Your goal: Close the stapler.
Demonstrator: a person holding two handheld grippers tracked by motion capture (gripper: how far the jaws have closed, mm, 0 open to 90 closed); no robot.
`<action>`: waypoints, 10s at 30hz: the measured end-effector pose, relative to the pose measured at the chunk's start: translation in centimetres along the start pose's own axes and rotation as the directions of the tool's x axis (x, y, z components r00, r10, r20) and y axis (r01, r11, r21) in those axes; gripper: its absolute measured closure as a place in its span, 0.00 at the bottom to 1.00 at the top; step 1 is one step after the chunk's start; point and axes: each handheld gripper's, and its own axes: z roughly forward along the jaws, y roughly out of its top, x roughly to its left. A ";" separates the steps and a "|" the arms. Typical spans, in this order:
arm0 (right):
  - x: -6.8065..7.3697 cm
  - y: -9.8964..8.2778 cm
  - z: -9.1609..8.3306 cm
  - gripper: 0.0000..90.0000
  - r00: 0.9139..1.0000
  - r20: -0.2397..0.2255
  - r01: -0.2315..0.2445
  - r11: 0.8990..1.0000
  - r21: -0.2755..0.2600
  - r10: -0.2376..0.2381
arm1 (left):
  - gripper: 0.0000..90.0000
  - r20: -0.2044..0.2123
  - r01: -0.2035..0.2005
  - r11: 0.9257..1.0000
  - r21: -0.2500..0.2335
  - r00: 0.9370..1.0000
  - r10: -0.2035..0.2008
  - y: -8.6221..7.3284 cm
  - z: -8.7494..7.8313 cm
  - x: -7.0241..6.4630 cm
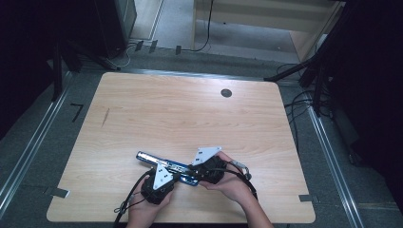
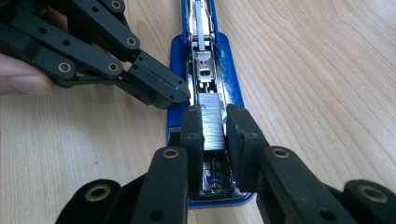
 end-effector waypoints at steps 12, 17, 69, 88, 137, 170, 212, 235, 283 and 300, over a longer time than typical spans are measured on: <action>-0.1 0.1 -0.3 0.89 1.000 -0.005 -0.030 0.999 -0.021 0.030 | 1.00 0.000 0.000 1.000 0.000 1.000 0.000 0.0 0.0 0.0; 0.0 0.6 0.1 0.98 0.999 0.000 -0.047 0.998 -0.043 0.047 | 1.00 0.001 0.000 1.000 0.000 1.000 0.000 0.0 0.0 0.0; 0.4 1.6 1.6 1.00 0.993 0.019 -0.117 0.987 -0.109 0.120 | 1.00 0.068 0.088 0.996 -0.012 0.994 -0.087 -0.1 -1.0 1.5; 0.8 3.8 3.3 1.00 0.991 0.006 -0.131 0.984 -0.121 0.133 | 1.00 -0.042 0.196 0.980 0.031 0.980 -0.195 -2.4 -3.9 7.5; 1.4 7.6 7.2 1.00 0.996 0.032 -0.083 0.992 -0.092 0.086 | 1.00 -0.105 0.233 0.972 0.020 0.968 -0.229 -1.7 -3.7 8.6; 1.7 7.2 4.9 1.00 0.996 0.043 -0.072 0.989 -0.129 0.078 | 1.00 0.028 0.176 0.982 -0.061 0.984 -0.175 -1.5 -3.5 5.2; 1.6 4.0 2.1 1.00 0.991 0.052 -0.111 0.978 -0.179 0.122 | 1.00 0.061 0.067 0.998 -0.008 0.996 -0.067 -0.2 -0.5 2.5; 1.1 3.4 0.9 1.00 0.988 0.064 -0.128 0.969 -0.211 0.144 | 1.00 0.058 0.033 0.999 0.003 0.998 -0.033 -0.1 -0.3 2.1; 1.5 7.7 -1.6 1.00 0.986 0.094 -0.107 0.948 -0.301 0.141 | 1.00 0.059 0.038 0.999 -0.001 0.998 -0.038 -0.1 -0.3 2.1; 1.7 5.1 -2.5 1.00 0.981 0.107 -0.123 0.945 -0.302 0.161 | 1.00 0.068 0.043 0.999 0.001 0.997 -0.043 -0.1 -0.3 2.1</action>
